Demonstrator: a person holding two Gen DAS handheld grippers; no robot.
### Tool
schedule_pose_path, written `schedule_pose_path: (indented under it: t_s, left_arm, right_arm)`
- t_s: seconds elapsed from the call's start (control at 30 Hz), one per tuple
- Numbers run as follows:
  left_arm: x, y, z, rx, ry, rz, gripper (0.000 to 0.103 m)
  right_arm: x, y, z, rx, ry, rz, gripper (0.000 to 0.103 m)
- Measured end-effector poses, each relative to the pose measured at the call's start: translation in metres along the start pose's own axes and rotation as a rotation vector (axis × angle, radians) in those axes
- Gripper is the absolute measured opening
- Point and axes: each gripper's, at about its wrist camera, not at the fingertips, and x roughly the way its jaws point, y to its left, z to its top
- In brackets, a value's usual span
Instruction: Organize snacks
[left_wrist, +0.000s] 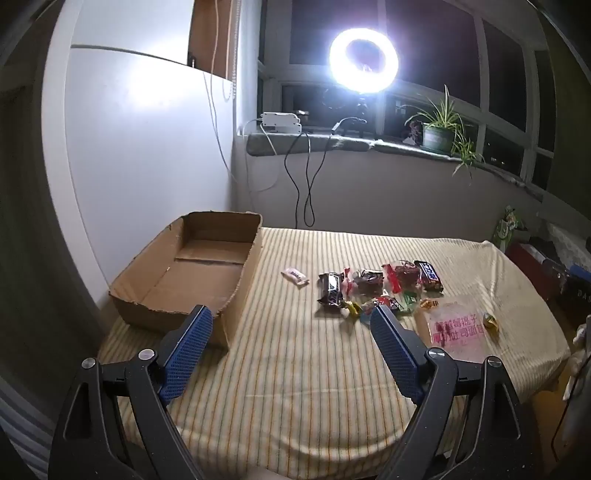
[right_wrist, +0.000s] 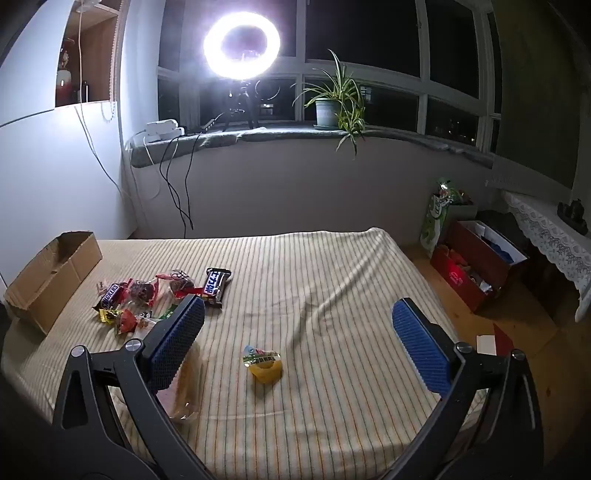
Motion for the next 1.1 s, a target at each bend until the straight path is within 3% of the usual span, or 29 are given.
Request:
schedule_pose_path:
  t_s: [0.33,1.1]
  left_arm:
    - [0.001,0.005,0.009,0.008,0.016,-0.017,0.088]
    - [0.004,0.001,0.005,0.001,0.006,-0.005,0.088]
  right_arm:
    - [0.0,0.003,0.006,0.016,-0.001,-0.037,0.103]
    - [0.0,0.002,0.003,-0.002,-0.016,-0.021,0.103]
